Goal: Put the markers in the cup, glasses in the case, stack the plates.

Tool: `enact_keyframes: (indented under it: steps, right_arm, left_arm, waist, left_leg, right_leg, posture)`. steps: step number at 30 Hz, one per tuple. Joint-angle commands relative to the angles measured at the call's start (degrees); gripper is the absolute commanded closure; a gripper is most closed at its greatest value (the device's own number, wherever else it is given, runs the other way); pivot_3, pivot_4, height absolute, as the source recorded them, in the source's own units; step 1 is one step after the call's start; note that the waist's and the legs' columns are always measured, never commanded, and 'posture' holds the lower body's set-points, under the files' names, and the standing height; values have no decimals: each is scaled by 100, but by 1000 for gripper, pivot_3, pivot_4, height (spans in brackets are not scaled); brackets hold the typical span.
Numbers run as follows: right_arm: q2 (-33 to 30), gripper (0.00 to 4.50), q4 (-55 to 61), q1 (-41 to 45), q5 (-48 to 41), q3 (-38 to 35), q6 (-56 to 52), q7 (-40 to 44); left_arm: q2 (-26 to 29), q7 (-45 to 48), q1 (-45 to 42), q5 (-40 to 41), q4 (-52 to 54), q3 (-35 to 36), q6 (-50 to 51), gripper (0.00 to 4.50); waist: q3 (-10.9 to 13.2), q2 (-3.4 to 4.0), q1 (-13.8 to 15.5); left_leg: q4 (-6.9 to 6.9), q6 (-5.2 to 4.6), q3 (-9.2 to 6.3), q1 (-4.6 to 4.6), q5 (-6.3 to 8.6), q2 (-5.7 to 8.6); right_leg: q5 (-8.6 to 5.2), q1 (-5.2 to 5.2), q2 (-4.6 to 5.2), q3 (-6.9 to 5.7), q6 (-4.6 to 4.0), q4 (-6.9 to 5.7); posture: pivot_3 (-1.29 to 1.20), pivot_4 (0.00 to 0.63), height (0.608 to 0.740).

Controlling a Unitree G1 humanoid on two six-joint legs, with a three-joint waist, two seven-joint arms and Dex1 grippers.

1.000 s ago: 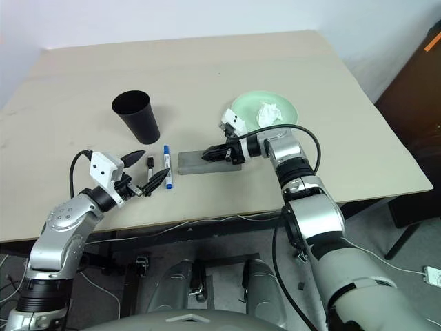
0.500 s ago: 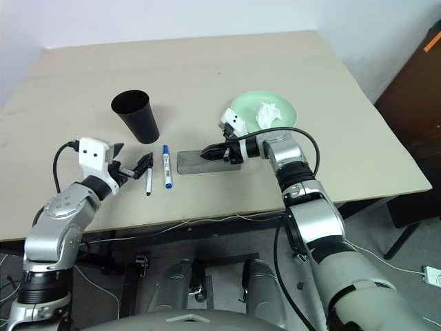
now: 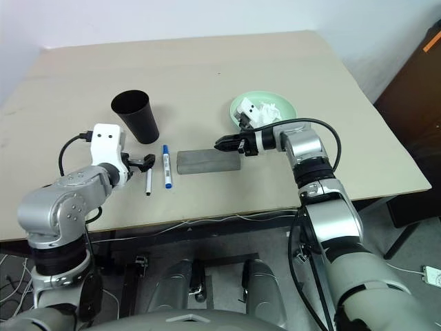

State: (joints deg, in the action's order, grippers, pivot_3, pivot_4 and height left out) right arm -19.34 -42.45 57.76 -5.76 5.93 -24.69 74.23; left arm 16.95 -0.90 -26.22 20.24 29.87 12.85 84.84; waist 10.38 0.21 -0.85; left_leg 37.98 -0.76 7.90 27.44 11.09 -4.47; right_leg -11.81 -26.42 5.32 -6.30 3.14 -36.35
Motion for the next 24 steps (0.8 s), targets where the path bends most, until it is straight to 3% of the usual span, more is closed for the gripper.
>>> enact_keyframes:
  steps: [1, 16, 24]
  right_arm:
    - [-53, 3983, 170, 149, -113, -26, 33, -22]
    - [-108, 3983, 58, 177, -167, -121, 78, -250]
    - [-123, 3983, -50, 154, -120, -114, 193, -454]
  left_arm:
    - [-232, -81, -288, -109, 224, 157, 640, 0]
    - [-674, -548, -418, -587, -365, 178, 766, 0]
    - [-572, -533, -499, -725, -585, -80, 766, 0]
  waist:
    - [0, -1, 1]
    - [0, -1, 6]
    - [0, -1, 0]
  left_leg:
    - [0, 0, 0, 0, -1, 0]
    - [3, 7, -4, -1, -5, -3]
    - [4, 7, -4, -4, -5, -3]
  right_leg:
    - [2, -1, -1, 0, 3, 0]
    - [4, 1, -6, 0, 3, -3]
    - [4, 1, -6, 0, 2, -6]
  posture:
    - [0, 150, 701]
    - [0, 150, 701]
    - [0, 150, 701]
